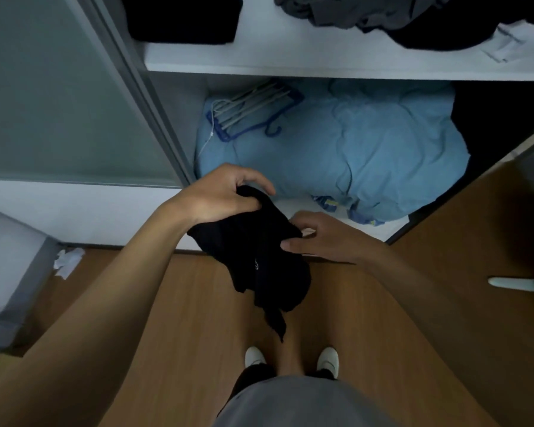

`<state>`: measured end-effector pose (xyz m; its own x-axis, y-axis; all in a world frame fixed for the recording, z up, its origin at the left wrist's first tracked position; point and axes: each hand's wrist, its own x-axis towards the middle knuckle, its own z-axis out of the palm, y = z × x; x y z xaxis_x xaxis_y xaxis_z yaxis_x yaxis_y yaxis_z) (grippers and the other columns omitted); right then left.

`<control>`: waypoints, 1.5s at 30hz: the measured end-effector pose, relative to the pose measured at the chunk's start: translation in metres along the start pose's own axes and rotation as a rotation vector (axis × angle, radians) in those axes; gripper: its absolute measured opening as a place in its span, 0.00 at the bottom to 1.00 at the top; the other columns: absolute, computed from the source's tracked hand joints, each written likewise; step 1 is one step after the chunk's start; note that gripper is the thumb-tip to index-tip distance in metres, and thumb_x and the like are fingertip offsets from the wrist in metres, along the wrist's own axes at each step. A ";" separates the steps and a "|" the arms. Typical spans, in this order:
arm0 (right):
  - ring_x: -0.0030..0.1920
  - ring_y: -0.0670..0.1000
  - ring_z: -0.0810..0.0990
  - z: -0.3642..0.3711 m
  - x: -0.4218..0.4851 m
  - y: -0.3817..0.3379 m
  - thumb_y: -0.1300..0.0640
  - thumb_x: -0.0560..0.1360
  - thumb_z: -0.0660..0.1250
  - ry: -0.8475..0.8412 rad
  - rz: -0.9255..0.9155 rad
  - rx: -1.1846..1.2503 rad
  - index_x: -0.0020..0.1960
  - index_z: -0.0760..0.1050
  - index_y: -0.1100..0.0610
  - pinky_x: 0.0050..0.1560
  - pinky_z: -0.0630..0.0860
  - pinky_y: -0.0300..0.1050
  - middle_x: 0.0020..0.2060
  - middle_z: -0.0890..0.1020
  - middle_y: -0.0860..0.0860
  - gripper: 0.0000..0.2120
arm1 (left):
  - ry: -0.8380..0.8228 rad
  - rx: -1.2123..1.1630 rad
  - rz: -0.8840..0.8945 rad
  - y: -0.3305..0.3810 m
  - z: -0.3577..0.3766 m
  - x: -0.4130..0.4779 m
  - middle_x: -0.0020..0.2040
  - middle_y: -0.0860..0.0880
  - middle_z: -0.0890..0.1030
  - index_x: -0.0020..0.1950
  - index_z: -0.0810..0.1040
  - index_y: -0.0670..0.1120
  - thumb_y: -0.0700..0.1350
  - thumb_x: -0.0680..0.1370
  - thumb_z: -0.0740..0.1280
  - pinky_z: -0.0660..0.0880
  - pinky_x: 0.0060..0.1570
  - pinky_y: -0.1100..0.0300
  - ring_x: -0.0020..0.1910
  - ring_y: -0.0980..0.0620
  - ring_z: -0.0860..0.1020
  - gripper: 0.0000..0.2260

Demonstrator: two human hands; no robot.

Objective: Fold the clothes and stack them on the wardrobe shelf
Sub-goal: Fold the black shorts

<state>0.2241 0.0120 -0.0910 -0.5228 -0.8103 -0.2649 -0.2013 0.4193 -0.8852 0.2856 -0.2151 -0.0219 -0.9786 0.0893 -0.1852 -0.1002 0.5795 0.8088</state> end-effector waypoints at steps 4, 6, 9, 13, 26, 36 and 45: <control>0.48 0.46 0.80 -0.035 -0.014 -0.002 0.50 0.79 0.68 0.082 0.019 0.069 0.50 0.82 0.56 0.53 0.71 0.43 0.47 0.83 0.56 0.09 | 0.033 0.046 -0.024 0.004 0.009 0.012 0.38 0.64 0.83 0.51 0.84 0.50 0.34 0.74 0.69 0.70 0.37 0.77 0.36 0.67 0.80 0.13; 0.43 0.46 0.78 -0.048 -0.019 -0.005 0.48 0.79 0.67 0.101 0.030 0.042 0.48 0.81 0.60 0.49 0.69 0.44 0.40 0.80 0.52 0.15 | 0.053 0.056 -0.012 0.008 0.016 0.018 0.42 0.60 0.85 0.51 0.84 0.47 0.33 0.74 0.69 0.72 0.42 0.76 0.42 0.66 0.81 0.12; 0.42 0.40 0.80 -0.055 -0.022 -0.009 0.48 0.78 0.69 0.013 0.035 -0.151 0.44 0.82 0.52 0.47 0.73 0.39 0.38 0.82 0.40 0.09 | 0.079 0.113 0.050 0.020 0.026 0.029 0.47 0.55 0.85 0.51 0.85 0.46 0.32 0.74 0.68 0.73 0.48 0.75 0.46 0.64 0.81 0.12; 0.53 0.48 0.81 -0.053 -0.026 -0.004 0.47 0.77 0.69 -0.029 0.030 -0.422 0.54 0.83 0.57 0.58 0.76 0.49 0.52 0.84 0.50 0.15 | 0.145 0.090 0.105 0.037 0.034 0.041 0.46 0.60 0.83 0.47 0.83 0.52 0.31 0.72 0.66 0.72 0.49 0.75 0.46 0.67 0.80 0.17; 0.51 0.53 0.83 -0.076 -0.045 0.004 0.64 0.78 0.66 0.621 -0.089 -0.121 0.52 0.85 0.61 0.56 0.76 0.45 0.49 0.86 0.55 0.09 | 0.032 0.155 -0.046 0.021 0.039 0.049 0.41 0.56 0.84 0.46 0.83 0.50 0.44 0.76 0.72 0.74 0.42 0.69 0.42 0.60 0.81 0.01; 0.44 0.43 0.80 -0.066 -0.065 -0.028 0.66 0.77 0.66 0.654 -0.232 0.026 0.49 0.85 0.58 0.50 0.73 0.35 0.41 0.81 0.45 0.10 | -0.242 0.235 -0.367 -0.007 0.054 0.035 0.47 0.51 0.85 0.50 0.82 0.50 0.41 0.77 0.69 0.78 0.46 0.65 0.47 0.57 0.83 0.05; 0.46 0.41 0.81 -0.079 -0.078 -0.046 0.74 0.71 0.58 0.554 -0.257 0.197 0.44 0.83 0.61 0.53 0.74 0.33 0.43 0.84 0.49 0.17 | -0.211 -0.091 -0.289 0.024 0.072 0.038 0.37 0.58 0.84 0.42 0.83 0.59 0.43 0.67 0.66 0.73 0.37 0.69 0.39 0.60 0.82 0.12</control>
<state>0.2087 0.0878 0.0005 -0.8390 -0.5214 0.1555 -0.2491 0.1142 -0.9617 0.2588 -0.1394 -0.0497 -0.8501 0.1031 -0.5164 -0.3917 0.5316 0.7510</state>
